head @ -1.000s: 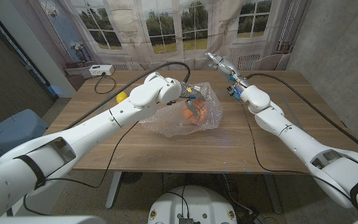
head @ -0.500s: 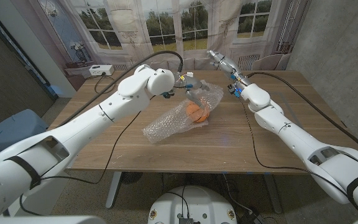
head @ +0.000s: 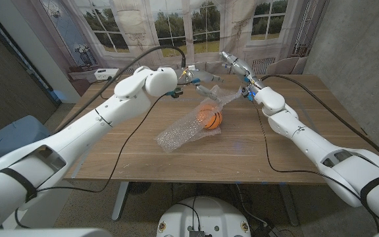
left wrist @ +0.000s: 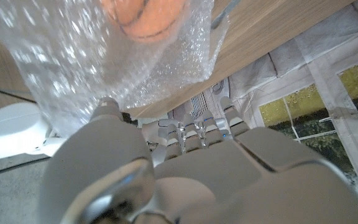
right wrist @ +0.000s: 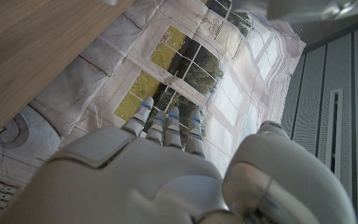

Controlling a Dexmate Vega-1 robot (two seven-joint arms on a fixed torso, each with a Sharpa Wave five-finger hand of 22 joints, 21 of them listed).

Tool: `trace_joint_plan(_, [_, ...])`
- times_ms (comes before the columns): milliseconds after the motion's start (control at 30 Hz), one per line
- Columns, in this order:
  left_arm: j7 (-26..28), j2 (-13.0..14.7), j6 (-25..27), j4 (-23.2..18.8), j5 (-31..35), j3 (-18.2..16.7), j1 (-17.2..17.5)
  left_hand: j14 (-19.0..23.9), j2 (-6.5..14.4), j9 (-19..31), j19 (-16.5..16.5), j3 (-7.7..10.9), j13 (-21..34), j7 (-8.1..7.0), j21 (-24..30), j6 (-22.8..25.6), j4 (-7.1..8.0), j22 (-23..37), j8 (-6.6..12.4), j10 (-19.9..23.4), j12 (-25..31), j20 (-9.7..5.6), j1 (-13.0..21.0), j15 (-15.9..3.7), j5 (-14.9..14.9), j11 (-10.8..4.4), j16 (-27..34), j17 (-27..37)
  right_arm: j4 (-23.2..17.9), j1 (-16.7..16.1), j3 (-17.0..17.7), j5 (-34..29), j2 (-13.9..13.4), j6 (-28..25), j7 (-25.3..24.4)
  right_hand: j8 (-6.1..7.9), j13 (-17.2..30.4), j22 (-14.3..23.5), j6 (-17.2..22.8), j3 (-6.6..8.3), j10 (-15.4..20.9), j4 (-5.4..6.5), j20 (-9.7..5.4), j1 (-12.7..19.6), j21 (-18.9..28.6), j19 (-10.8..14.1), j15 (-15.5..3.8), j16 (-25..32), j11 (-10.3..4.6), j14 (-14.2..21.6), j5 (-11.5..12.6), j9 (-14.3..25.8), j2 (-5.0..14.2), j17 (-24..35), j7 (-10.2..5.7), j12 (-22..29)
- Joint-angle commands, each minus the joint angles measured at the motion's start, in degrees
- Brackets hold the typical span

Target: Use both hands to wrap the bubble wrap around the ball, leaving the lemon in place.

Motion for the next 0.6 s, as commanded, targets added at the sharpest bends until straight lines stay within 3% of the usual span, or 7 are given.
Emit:
trace_joint_plan(33, [28.1,-3.8,-18.8,11.0,-15.5,-6.6,6.1,-0.2,0.4,0.0,0.6,0.08,-0.3,-0.67,-0.1,0.0,0.88,0.2,0.18,-0.2,0.0,0.01,-1.6,0.11,-0.2,0.64,0.0,-0.1,3.9,1.8,-0.1,0.2,1.0,2.7,0.6,0.07,0.0,0.0,0.7,-0.19,0.5,-0.32,0.19,0.4,-0.1,0.0,-0.27,0.3,-0.01,0.0,0.4,-0.1,-0.09,-0.1,0.05,0.4])
trace_joint_plan(233, [29.7,-5.5,-22.0,14.2,-19.4,-6.3,5.6,-1.4,1.5,-0.2,0.5,0.15,-1.2,-1.33,-0.6,-0.5,1.46,0.1,-0.02,-1.2,-0.4,-1.03,-2.7,-0.18,-0.2,0.55,-0.5,-0.7,3.3,1.4,0.3,0.1,0.7,3.2,-0.1,0.03,-0.1,0.0,0.7,-0.25,0.7,-0.37,0.92,0.4,-0.2,0.0,-0.35,0.2,-0.02,0.1,0.5,-0.1,-0.1,-0.3,0.0,0.4])
trace_joint_plan(400, [33.9,-8.6,-27.4,18.4,-24.8,-7.6,7.0,-1.8,3.0,-0.4,1.4,0.47,-2.0,-1.92,-0.7,-2.4,2.19,0.1,-0.59,-2.3,-0.9,-1.69,-3.8,-0.46,-0.1,0.39,-0.6,-1.1,2.5,1.0,0.7,-0.2,0.2,4.4,-0.8,0.08,-0.3,0.0,1.2,-0.4,1.3,-0.49,-0.69,0.3,0.0,1.4,-1.31,0.3,-0.35,0.7,0.6,-0.1,-0.08,-1.0,-0.13,0.5])
trace_joint_plan(500, [35.8,-9.8,-29.7,19.6,-27.1,-8.4,8.0,-2.6,3.4,-0.6,1.0,0.53,-2.8,-2.39,-1.3,-3.1,2.41,0.0,-0.64,-3.8,-1.4,-1.48,-4.5,-0.52,-0.2,-0.68,-1.0,-1.4,2.5,1.2,0.8,0.2,0.1,4.7,-0.2,0.17,-0.4,0.0,1.6,-0.44,1.6,-0.52,-0.83,0.3,0.0,1.9,-1.71,0.2,-0.89,0.9,0.7,-0.1,-0.03,-1.3,-0.41,0.6])
trace_joint_plan(600, [35.8,-10.1,-30.3,19.4,-29.9,-9.2,9.0,-2.9,3.2,-0.7,0.7,0.35,-3.3,-2.81,-1.6,-2.6,2.48,0.0,-0.36,-3.6,-1.2,-1.36,-5.0,-0.61,-0.3,-0.8,-1.1,-1.6,1.9,1.2,1.0,0.9,0.0,4.3,0.5,0.04,-0.5,0.0,1.5,-0.52,1.3,-0.48,-1.13,0.1,0.0,2.2,-1.82,0.1,-1.34,0.8,0.8,-0.2,0.03,-1.6,-1.23,0.3])
